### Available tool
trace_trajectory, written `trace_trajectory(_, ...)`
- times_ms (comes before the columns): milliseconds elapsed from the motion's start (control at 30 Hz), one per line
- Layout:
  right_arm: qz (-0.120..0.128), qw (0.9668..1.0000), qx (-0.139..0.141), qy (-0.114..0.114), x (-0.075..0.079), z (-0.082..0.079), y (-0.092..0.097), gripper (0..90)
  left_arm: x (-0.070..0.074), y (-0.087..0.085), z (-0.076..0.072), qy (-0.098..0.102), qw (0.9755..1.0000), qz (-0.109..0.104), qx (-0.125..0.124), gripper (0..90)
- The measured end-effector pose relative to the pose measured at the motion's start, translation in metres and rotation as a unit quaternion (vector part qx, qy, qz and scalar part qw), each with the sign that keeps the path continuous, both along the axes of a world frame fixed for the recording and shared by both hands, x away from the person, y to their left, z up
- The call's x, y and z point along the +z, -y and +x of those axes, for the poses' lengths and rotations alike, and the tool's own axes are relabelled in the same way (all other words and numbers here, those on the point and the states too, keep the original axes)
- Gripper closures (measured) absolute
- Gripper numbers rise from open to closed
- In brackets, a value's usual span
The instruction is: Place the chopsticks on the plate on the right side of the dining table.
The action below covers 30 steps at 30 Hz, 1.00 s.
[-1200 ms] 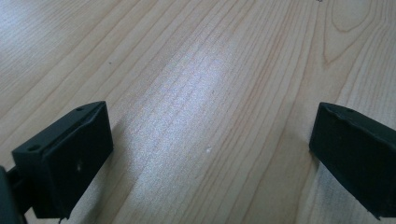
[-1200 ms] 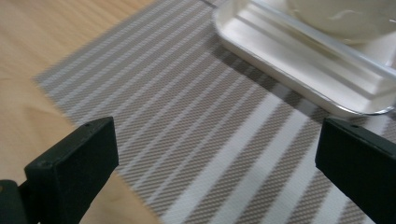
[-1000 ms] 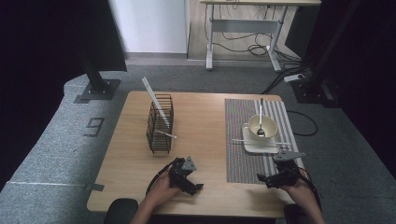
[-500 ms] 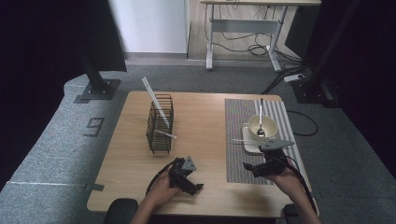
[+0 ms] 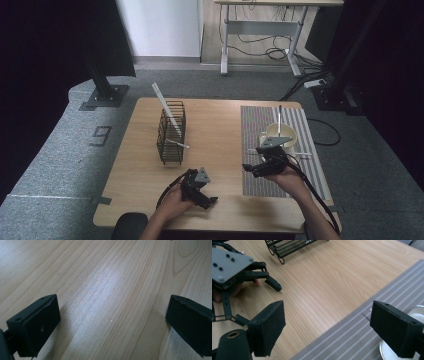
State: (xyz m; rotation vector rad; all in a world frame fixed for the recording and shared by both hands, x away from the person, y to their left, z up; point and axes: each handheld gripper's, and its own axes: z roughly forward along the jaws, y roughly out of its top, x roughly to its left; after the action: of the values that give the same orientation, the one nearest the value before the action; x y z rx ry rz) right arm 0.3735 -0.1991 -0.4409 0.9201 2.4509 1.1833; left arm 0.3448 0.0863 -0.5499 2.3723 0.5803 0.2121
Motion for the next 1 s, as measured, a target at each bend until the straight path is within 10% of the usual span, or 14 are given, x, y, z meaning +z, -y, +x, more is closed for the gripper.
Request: trace_trajectory(1000,0.033,0.9942,0.097,-0.033,0.043,0.038,-0.100,14.1,0.000,0.000,0.000,0.001,1.0000,0.001,-0.002,0.0)
